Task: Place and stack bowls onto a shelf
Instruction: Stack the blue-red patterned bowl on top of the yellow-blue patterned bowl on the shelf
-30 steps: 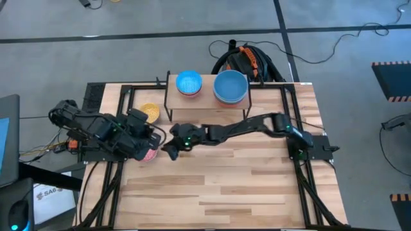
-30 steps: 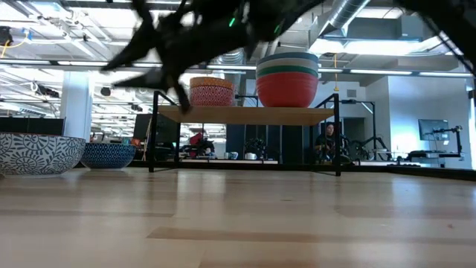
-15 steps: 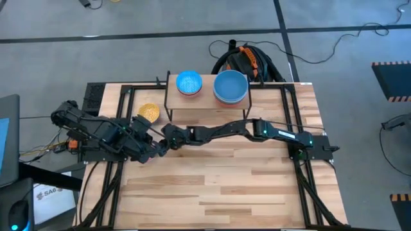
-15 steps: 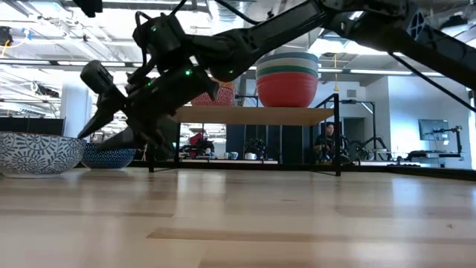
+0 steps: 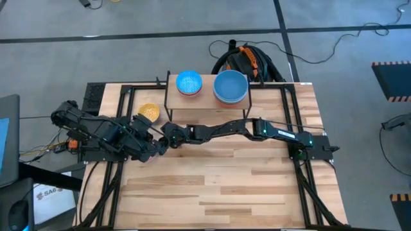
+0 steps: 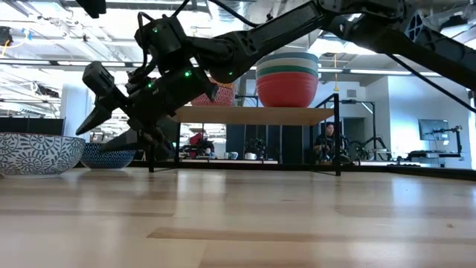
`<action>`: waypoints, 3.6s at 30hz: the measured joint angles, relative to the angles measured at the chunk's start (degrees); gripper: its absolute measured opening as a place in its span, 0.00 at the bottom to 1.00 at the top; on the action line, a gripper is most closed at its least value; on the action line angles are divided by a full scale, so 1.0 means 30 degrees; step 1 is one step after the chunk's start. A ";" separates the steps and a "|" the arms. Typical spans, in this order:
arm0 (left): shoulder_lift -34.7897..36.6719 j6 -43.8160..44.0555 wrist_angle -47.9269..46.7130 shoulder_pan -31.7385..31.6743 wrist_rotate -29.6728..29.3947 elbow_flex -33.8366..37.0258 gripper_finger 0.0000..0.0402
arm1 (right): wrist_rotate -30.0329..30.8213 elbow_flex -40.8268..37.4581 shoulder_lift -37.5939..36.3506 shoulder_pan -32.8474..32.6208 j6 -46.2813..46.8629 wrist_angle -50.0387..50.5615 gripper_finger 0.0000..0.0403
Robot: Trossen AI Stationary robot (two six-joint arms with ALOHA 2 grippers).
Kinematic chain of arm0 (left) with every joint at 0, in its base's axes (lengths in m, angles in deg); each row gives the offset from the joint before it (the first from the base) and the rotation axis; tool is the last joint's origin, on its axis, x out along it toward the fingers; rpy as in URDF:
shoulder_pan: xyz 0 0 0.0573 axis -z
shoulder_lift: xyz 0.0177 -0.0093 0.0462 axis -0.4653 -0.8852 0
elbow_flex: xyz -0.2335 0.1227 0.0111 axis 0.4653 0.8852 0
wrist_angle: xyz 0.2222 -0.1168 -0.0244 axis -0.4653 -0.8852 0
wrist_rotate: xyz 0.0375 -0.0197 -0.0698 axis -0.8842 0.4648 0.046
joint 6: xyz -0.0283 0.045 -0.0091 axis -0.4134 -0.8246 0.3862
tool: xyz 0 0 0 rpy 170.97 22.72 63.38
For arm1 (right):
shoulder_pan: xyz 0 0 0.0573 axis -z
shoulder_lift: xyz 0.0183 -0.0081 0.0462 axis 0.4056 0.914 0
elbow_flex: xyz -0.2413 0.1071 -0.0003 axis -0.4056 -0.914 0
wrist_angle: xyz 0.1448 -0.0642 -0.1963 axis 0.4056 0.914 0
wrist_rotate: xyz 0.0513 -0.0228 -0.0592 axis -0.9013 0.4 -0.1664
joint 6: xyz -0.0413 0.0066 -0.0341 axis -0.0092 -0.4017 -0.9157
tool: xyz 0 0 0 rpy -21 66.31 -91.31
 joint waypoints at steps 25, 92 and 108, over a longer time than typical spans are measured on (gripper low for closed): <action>-0.0005 0.1093 0.0000 -0.0241 0.0925 -0.0015 0.24 | -0.0084 -0.0015 -0.0015 -0.0464 0.3530 0.3169 0.35; -0.0194 0.6739 0.1754 0.3358 -0.3695 -0.0029 0.24 | 0.0362 -0.1056 -0.4299 -0.1018 -0.6693 1.9103 0.35; -0.0194 0.6513 0.1633 0.3323 -0.4160 -0.0029 0.24 | 0.0323 -0.0815 -0.4517 -0.0981 -0.8197 1.9418 0.09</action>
